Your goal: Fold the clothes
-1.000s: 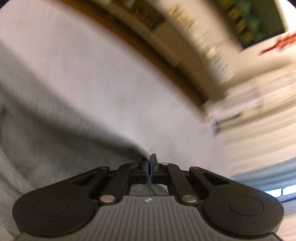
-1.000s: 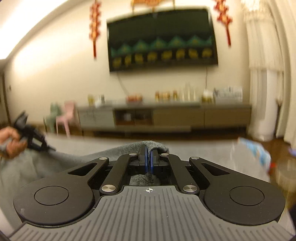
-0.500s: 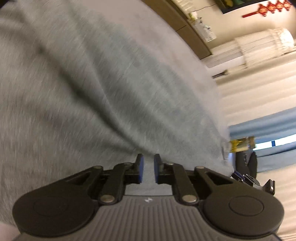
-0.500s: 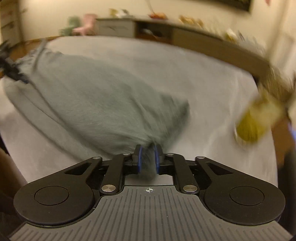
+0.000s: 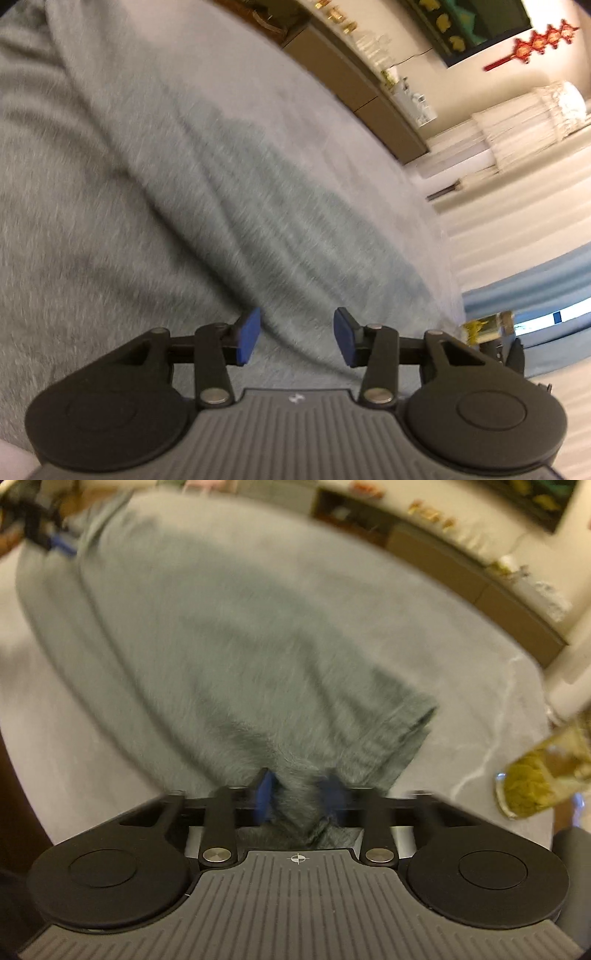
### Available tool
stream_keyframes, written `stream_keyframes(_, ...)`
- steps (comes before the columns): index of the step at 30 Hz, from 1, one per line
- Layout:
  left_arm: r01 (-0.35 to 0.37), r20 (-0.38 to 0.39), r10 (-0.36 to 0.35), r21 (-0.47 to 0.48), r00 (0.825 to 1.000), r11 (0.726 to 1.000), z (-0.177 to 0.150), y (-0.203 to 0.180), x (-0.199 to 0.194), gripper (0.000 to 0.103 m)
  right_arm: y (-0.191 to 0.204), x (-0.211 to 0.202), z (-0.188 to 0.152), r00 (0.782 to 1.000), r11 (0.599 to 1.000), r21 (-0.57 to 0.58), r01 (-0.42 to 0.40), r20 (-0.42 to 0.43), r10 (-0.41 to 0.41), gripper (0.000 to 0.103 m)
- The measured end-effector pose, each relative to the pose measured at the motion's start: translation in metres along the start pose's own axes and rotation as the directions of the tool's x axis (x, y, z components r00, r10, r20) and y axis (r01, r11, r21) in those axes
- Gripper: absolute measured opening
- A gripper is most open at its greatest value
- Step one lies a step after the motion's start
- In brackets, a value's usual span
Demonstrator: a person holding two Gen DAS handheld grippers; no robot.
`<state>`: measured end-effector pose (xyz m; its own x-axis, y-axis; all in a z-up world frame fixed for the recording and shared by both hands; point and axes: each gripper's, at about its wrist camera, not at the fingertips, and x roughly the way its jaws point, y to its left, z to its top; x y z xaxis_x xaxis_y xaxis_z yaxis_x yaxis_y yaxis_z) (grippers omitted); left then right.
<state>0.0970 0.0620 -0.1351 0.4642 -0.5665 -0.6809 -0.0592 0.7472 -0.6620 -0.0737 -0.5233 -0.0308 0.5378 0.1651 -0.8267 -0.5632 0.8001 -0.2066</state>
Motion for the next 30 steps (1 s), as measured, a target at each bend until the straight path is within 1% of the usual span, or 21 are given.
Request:
stream_keyframes(1, -0.009, 0.005, 0.009, -0.011, 1.0, 1.0, 0.002, 0.006, -0.002, 0.043, 0.001, -0.001, 0.001, 1.0, 1.0, -0.027, -0.004, -0.003, 0.004, 0.0)
stream_keyframes(2, -0.017, 0.014, 0.017, -0.02, 1.0, 1.0, 0.003, 0.011, -0.004, 0.043, 0.001, -0.013, 0.001, 0.999, 0.999, -0.031, 0.013, 0.033, -0.012, 0.0)
stream_keyframes(4, -0.031, 0.035, 0.033, -0.04, 0.999, 0.999, 0.008, 0.021, -0.012, 0.043, -0.003, -0.051, 0.002, 0.988, 0.999, 0.005, 0.034, 0.154, -0.035, 0.0)
stream_keyframes(5, -0.04, 0.046, 0.043, -0.05, 0.998, 0.998, 0.008, 0.027, -0.017, 0.043, -0.003, -0.066, -0.001, 0.98, 0.999, 0.01, 0.042, 0.194, -0.043, 0.0)
stream_keyframes(8, -0.062, 0.064, 0.068, -0.089, 0.996, 0.994, 0.008, 0.043, -0.023, 0.043, 0.017, -0.072, -0.021, 0.978, 0.987, -0.096, 0.127, 0.181, -0.108, 0.0)
stream_keyframes(10, -0.072, 0.069, 0.081, -0.12, 0.994, 0.99, 0.009, 0.051, -0.023, 0.041, 0.032, -0.049, -0.034, 0.987, 0.967, -0.207, 0.15, 0.093, -0.133, 0.0)
stream_keyframes(11, -0.074, 0.068, 0.082, -0.124, 0.994, 0.99, 0.009, 0.052, -0.022, 0.041, 0.037, -0.039, -0.038, 0.989, 0.956, -0.253, 0.148, 0.054, -0.139, 0.0)
stream_keyframes(14, -0.074, 0.06, 0.082, -0.12, 0.995, 0.99, 0.009, 0.047, -0.019, 0.041, 0.043, -0.024, -0.028, 0.988, 0.927, -0.343, 0.151, 0.017, -0.154, 0.0)
stream_keyframes(15, -0.077, 0.057, 0.084, -0.118, 0.995, 0.99, 0.01, 0.045, -0.018, 0.041, 0.039, -0.026, -0.019, 0.982, 0.914, -0.359, 0.189, 0.044, -0.185, 0.0)
stream_keyframes(16, -0.08, 0.055, 0.087, -0.115, 0.995, 0.99, 0.011, 0.043, -0.017, 0.041, 0.031, -0.032, -0.004, 0.962, 0.894, -0.356, 0.273, 0.112, -0.249, 0.0)
stream_keyframes(17, -0.081, 0.054, 0.088, -0.115, 0.995, 0.99, 0.012, 0.04, -0.015, 0.04, 0.023, -0.047, 0.011, 0.927, 0.875, -0.315, 0.367, 0.205, -0.315, 0.0)
stream_keyframes(18, -0.078, 0.056, 0.085, -0.117, 0.995, 0.99, 0.011, 0.04, -0.014, 0.039, 0.016, -0.066, 0.023, 0.894, 0.871, -0.257, 0.42, 0.282, -0.348, 0.0)
stream_keyframes(19, -0.073, 0.057, 0.08, -0.119, 0.995, 0.99, 0.009, 0.042, -0.015, 0.038, 0.013, -0.084, 0.031, 0.875, 0.875, -0.218, 0.432, 0.334, -0.349, 0.0)
stream_keyframes(22, -0.049, 0.065, 0.058, -0.128, 0.996, 0.991, 0.005, 0.047, -0.018, 0.038, 0.023, -0.099, 0.027, 0.934, 0.897, -0.309, 0.316, 0.27, -0.236, 0.0)
stream_keyframes(23, -0.042, 0.068, 0.052, -0.131, 0.996, 0.99, 0.005, 0.048, -0.019, 0.038, 0.029, -0.085, 0.017, 0.965, 0.898, -0.365, 0.244, 0.178, -0.19, 0.0)
stream_keyframes(24, -0.037, 0.07, 0.047, -0.134, 0.996, 0.99, 0.005, 0.049, -0.02, 0.038, 0.035, -0.071, 0.006, 0.985, 0.894, -0.414, 0.171, 0.083, -0.15, 0.0)
stream_keyframes(25, -0.037, 0.069, 0.047, -0.136, 0.996, 0.99, 0.005, 0.048, -0.021, 0.038, 0.041, -0.054, -0.006, 0.99, 0.88, -0.458, 0.123, -0.003, -0.14, 0.0)
stream_keyframes(27, -0.047, 0.065, 0.055, -0.126, 0.996, 0.991, 0.006, 0.044, -0.023, 0.039, 0.045, -0.034, -0.019, 0.986, 0.874, -0.48, 0.077, -0.091, -0.137, 0.0)
stream_keyframes(28, -0.052, 0.073, 0.061, -0.121, 0.995, 0.991, 0.007, 0.041, -0.027, 0.039, 0.042, -0.033, -0.016, 0.986, 0.886, -0.46, 0.066, -0.103, -0.128, 0.008)
stream_keyframes(29, -0.048, 0.09, 0.059, -0.112, 0.994, 0.993, 0.009, 0.038, -0.034, 0.039, 0.039, -0.034, -0.012, 0.987, 0.897, -0.438, 0.058, -0.112, -0.118, 0.022)
stream_keyframes(30, -0.043, 0.118, 0.055, -0.102, 0.991, 0.994, 0.013, 0.035, -0.044, 0.039, 0.035, -0.04, -0.002, 0.989, 0.91, -0.41, 0.062, -0.095, -0.11, 0.029)
